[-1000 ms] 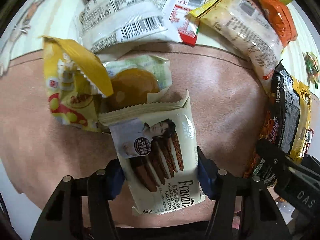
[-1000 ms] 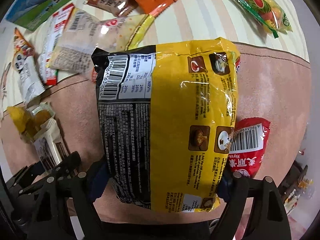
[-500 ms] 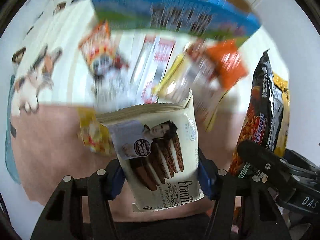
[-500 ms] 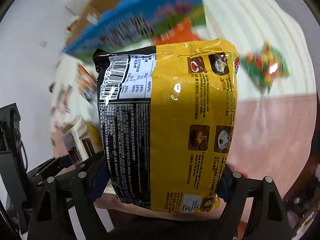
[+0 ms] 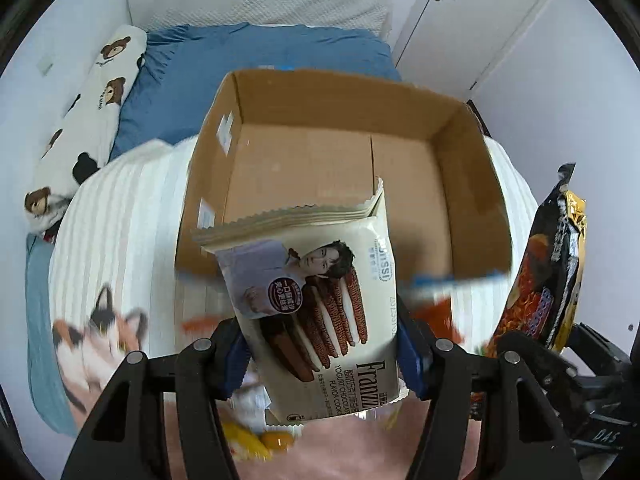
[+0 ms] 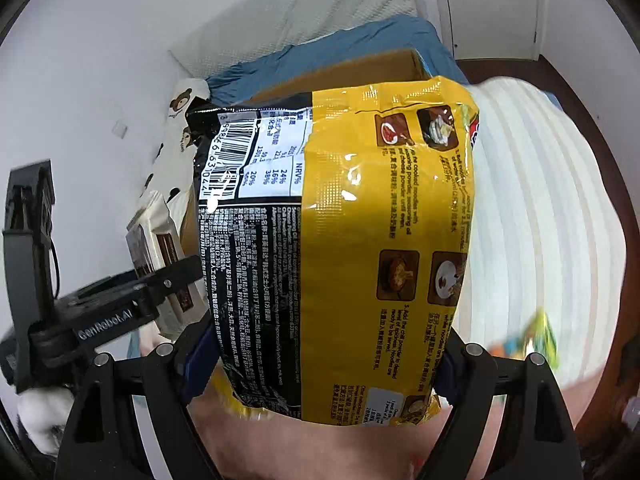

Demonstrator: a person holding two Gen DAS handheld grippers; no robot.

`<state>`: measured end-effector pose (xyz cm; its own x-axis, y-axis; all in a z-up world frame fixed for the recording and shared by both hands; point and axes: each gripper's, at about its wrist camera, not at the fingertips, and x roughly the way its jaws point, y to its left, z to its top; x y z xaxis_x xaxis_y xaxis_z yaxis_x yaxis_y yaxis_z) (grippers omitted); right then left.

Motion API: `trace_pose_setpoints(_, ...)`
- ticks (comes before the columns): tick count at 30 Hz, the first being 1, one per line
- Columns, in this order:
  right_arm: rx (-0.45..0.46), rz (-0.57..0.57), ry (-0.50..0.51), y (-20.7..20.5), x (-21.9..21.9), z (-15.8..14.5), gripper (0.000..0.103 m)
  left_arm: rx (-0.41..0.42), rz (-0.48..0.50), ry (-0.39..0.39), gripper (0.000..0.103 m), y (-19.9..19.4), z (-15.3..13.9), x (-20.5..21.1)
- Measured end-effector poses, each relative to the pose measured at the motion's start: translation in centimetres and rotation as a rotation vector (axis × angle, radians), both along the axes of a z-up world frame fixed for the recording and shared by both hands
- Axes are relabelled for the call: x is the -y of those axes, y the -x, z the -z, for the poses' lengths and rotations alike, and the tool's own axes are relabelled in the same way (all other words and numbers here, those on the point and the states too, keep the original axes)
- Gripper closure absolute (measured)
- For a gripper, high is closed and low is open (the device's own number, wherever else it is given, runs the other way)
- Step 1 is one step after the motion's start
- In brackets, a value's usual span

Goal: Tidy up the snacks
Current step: 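Carry both packs into the cardboard box and open both tools to release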

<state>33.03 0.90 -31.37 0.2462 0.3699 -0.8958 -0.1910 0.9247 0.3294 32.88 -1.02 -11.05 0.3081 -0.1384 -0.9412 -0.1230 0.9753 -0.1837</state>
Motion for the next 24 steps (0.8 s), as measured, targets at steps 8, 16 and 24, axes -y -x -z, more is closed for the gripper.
trace_pose_setpoints(8, -0.061, -0.037, 0.068, -7.8, -3.6, 5.7, 0.015, -0.120, 0.050, 0.033, 0.044, -12.2, 4.3, -1.8)
trace_pose_setpoints(16, -0.208, -0.058, 0.128, -12.4, -5.7, 12.1, 0.015, -0.272, 0.120, 0.067, 0.044, -18.7, 10.8, -1.7)
trace_pose_setpoints(24, -0.278, -0.050, 0.169, -15.0, -5.8, 17.7, 0.015, -0.312, 0.140, 0.051, 0.043, -20.5, 14.0, -1.9)
